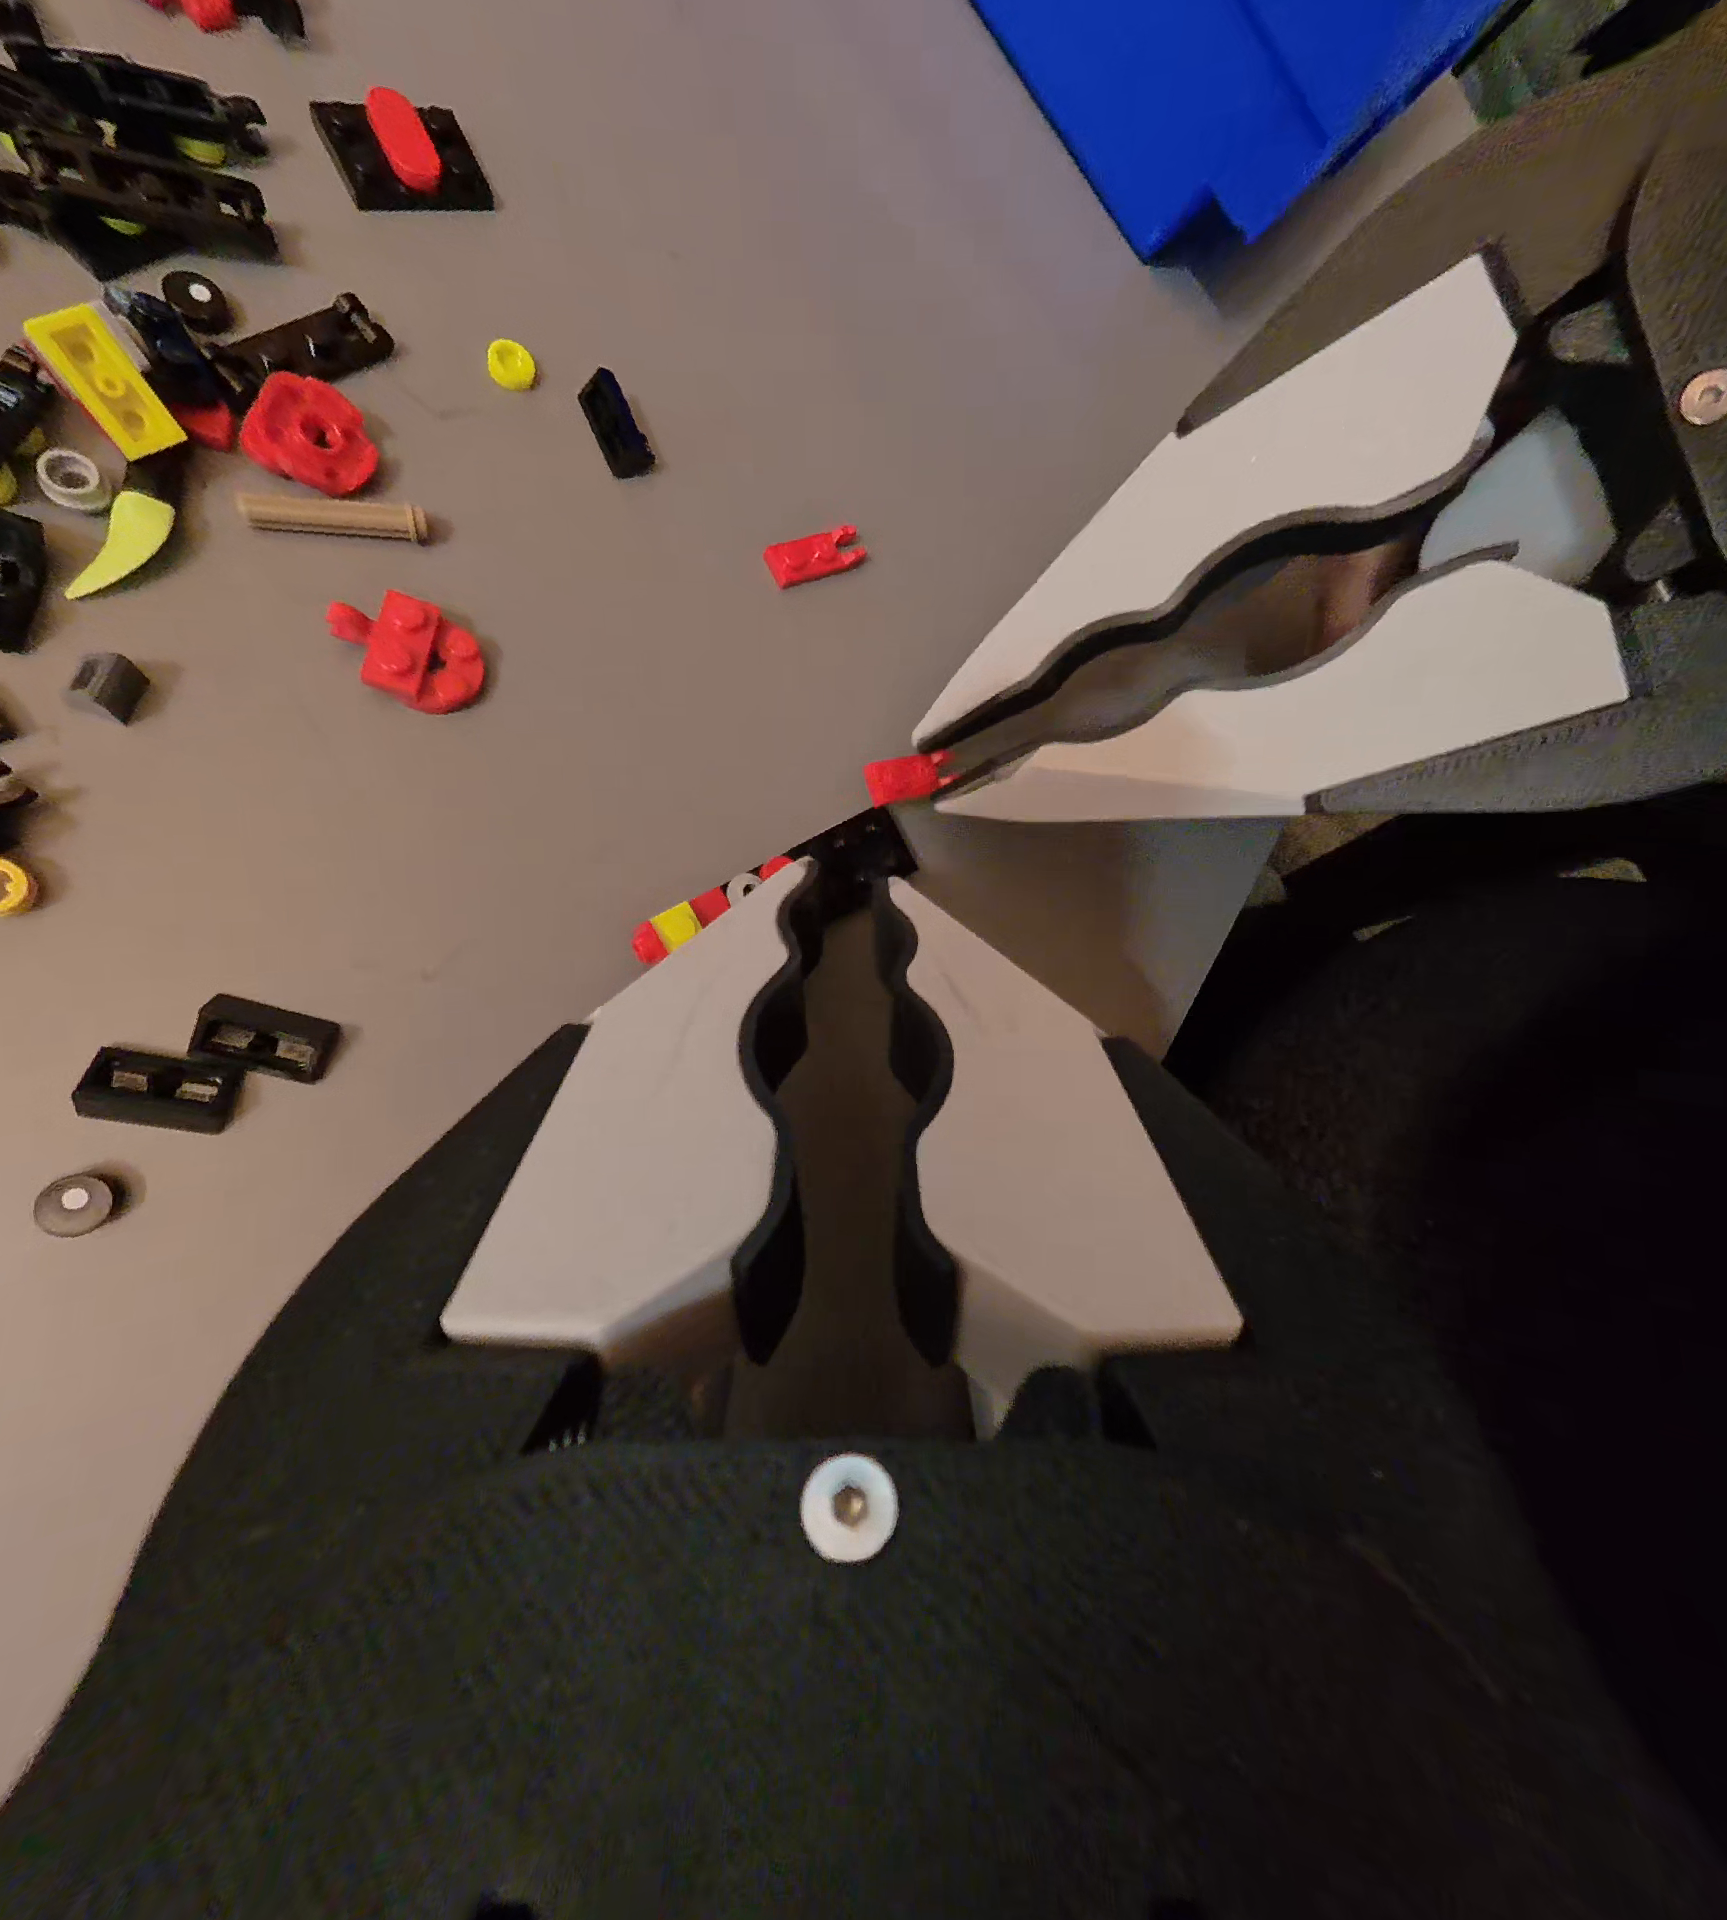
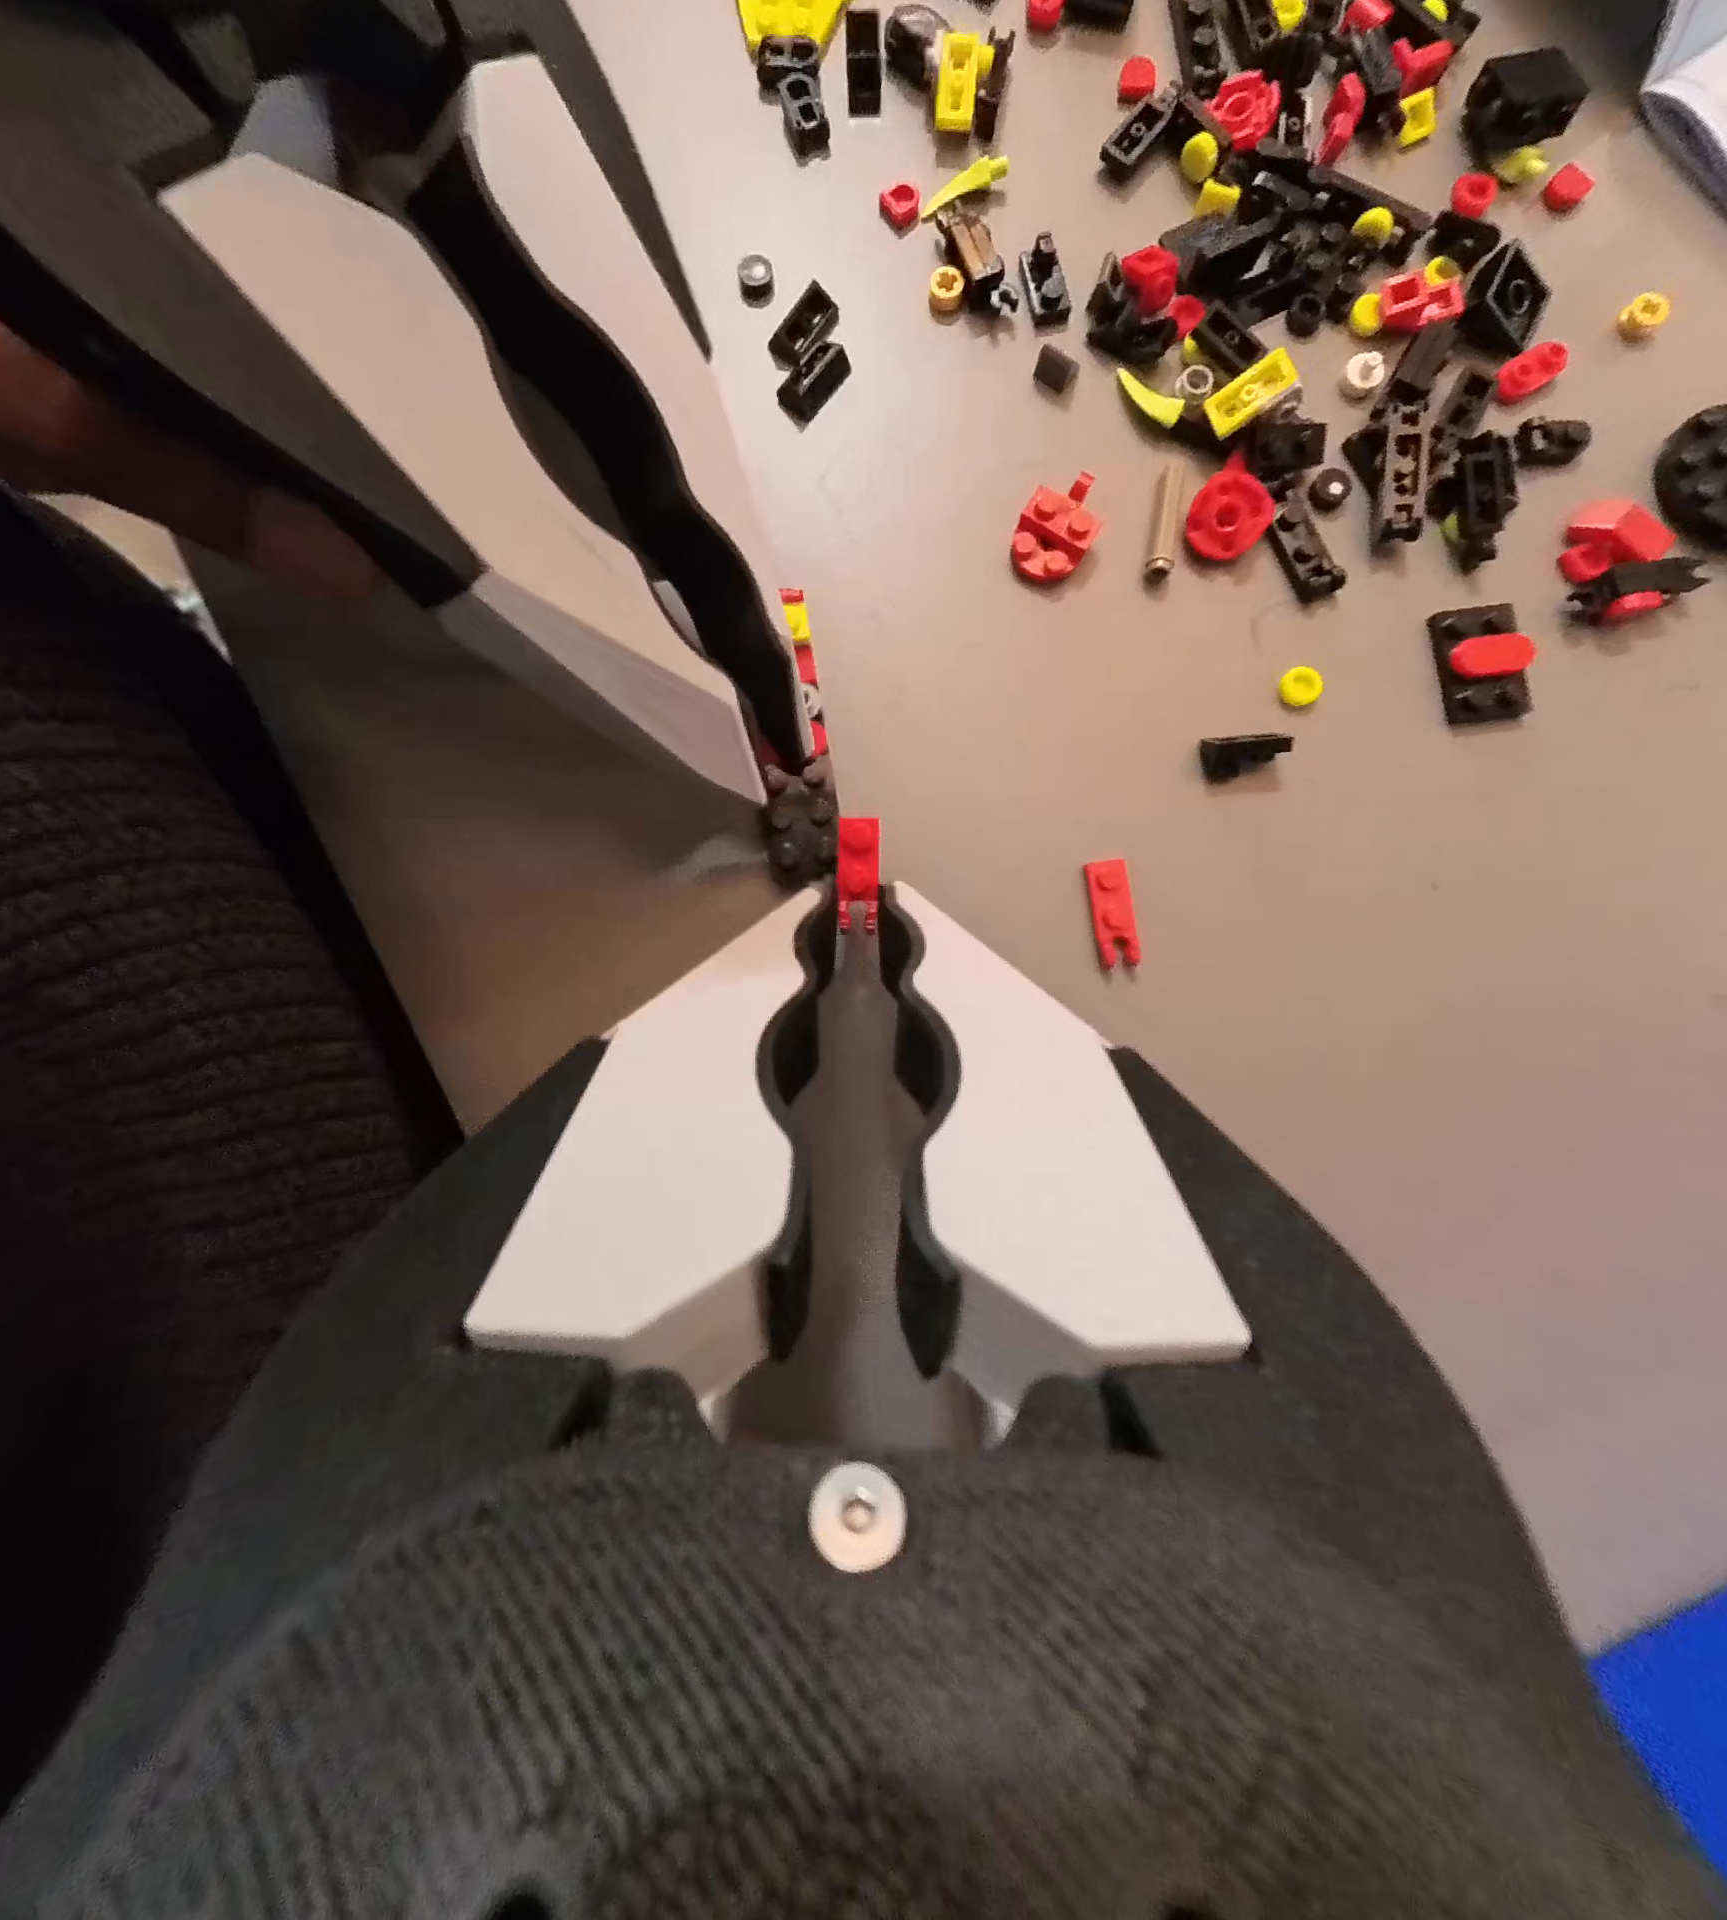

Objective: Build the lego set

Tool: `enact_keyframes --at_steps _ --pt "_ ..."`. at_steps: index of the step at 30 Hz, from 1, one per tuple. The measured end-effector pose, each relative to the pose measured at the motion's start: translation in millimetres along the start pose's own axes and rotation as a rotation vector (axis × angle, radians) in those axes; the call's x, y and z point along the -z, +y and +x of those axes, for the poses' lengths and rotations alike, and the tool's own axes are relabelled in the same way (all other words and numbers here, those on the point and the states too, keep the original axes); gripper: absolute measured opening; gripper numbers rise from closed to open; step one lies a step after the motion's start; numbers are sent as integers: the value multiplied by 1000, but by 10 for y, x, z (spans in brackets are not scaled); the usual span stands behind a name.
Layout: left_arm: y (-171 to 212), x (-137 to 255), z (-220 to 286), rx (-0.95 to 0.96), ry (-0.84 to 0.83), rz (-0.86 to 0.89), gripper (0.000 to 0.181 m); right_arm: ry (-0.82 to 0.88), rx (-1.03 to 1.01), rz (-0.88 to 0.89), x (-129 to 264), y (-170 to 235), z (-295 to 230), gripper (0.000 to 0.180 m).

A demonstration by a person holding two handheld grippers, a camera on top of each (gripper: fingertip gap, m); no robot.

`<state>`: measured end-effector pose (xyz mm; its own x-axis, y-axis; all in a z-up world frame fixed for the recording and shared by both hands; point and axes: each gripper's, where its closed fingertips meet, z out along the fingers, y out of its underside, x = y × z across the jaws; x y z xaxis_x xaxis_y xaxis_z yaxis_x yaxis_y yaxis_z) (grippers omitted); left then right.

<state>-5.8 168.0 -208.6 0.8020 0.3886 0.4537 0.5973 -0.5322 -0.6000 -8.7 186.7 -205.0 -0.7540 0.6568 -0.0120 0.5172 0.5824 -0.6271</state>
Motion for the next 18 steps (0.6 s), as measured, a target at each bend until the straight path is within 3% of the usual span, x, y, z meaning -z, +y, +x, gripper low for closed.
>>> enact_keyframes --at_steps 4,9,18 --pt "-24 11 25 9 3 13 5 -89 -4 -13 -16 12 -77 6" --pt "-13 1 10 51 -8 11 0 -39 97 -57 -31 -12 -29 6" --pt "-29 -25 7 68 2 12 0 -88 98 -90 -81 5 -75 6"
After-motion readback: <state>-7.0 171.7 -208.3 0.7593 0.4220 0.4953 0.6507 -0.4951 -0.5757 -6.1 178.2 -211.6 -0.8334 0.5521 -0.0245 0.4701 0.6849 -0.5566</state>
